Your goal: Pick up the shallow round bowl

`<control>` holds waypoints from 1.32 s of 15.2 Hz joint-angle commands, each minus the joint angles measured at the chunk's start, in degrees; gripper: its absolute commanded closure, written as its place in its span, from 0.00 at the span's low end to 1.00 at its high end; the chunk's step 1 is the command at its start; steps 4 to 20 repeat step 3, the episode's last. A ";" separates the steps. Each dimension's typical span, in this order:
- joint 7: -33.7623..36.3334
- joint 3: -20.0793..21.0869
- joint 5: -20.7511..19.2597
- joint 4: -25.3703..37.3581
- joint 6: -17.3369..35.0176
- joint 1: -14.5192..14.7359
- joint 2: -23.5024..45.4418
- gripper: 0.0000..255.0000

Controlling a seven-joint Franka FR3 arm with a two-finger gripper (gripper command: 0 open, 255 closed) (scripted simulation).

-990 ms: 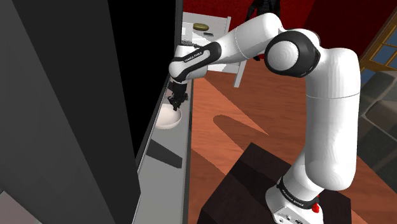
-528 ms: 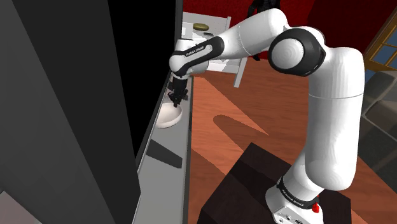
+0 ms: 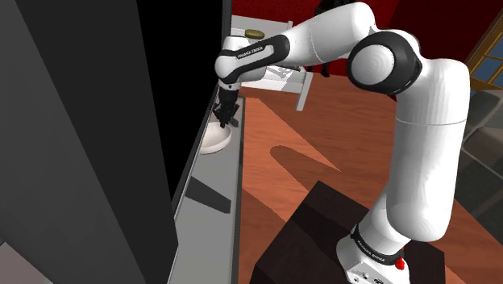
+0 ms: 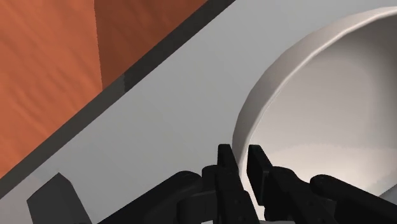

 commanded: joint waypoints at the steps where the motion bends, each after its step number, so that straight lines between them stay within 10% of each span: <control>1: 0.23 -0.02 -0.13 0.44 -1.25 0.07 -0.83 1.00; 20: 0.24 -0.03 -0.13 0.50 -1.35 0.07 -0.87 1.00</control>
